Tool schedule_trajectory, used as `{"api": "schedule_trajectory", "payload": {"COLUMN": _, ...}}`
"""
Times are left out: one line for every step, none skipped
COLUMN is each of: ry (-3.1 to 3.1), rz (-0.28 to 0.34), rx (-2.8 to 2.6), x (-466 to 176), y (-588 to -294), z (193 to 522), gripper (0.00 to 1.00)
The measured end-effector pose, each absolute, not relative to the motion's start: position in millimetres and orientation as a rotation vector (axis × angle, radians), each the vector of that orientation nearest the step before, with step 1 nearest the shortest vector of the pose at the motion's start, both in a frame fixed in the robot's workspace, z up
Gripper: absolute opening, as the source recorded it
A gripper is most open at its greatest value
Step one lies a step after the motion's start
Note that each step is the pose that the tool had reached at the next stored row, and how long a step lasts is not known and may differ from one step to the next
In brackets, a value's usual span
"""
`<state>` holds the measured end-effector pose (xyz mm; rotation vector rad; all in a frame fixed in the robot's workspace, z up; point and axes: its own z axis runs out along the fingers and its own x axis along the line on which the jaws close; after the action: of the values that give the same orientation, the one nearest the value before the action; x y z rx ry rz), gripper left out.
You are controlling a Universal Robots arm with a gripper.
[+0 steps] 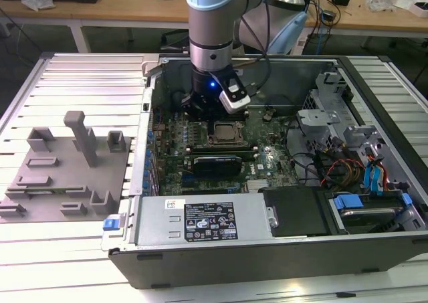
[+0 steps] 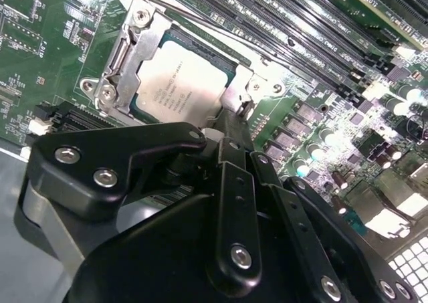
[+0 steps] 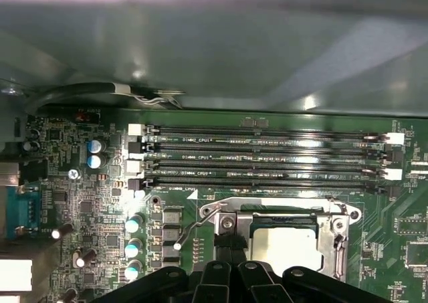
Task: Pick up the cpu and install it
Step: 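Close the cpu cover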
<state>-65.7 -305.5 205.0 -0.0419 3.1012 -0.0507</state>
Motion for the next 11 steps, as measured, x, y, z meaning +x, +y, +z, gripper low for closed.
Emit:
{"api": "schedule_trajectory", "payload": {"ry": 3.101, "rz": -0.051, "rx": -0.042, "x": -65.7, "y": -305.5, "z": 205.0, "gripper": 0.11}}
{"api": "schedule_trajectory", "payload": {"ry": 3.101, "rz": -0.050, "rx": -0.042, "x": -65.8, "y": -305.5, "z": 205.3, "gripper": 0.11}}
{"api": "schedule_trajectory", "payload": {"ry": 3.101, "rz": -0.051, "rx": -0.042, "x": -65.8, "y": -305.6, "z": 206.0, "gripper": 0.11}}
{"api": "schedule_trajectory", "payload": {"ry": 3.101, "rz": -0.051, "rx": -0.042, "x": -65.8, "y": -305.5, "z": 207.0, "gripper": 0.11}}
{"api": "schedule_trajectory", "payload": {"ry": 3.101, "rz": -0.051, "rx": -0.042, "x": -65.8, "y": -305.5, "z": 208.8, "gripper": 0.11}}
{"api": "schedule_trajectory", "payload": {"ry": 3.101, "rz": -0.051, "rx": -0.042, "x": -65.8, "y": -305.5, "z": 210.3, "gripper": 0.11}}
{"api": "schedule_trajectory", "payload": {"ry": 3.101, "rz": -0.051, "rx": -0.042, "x": -65.8, "y": -305.5, "z": 212.2, "gripper": 0.11}}
{"api": "schedule_trajectory", "payload": {"ry": 3.101, "rz": -0.051, "rx": -0.042, "x": -65.8, "y": -305.5, "z": 213.9, "gripper": 0.11}}
{"api": "schedule_trajectory", "payload": {"ry": 3.101, "rz": -0.051, "rx": -0.042, "x": -65.8, "y": -305.5, "z": 216.0, "gripper": 0.11}}
{"api": "schedule_trajectory", "payload": {"ry": 3.101, "rz": -0.051, "rx": -0.042, "x": -65.8, "y": -305.5, "z": 219.8, "gripper": 0.11}}
{"api": "schedule_trajectory", "payload": {"ry": 3.101, "rz": -0.052, "rx": -0.042, "x": -65.8, "y": -305.5, "z": 223.1, "gripper": 0.11}}
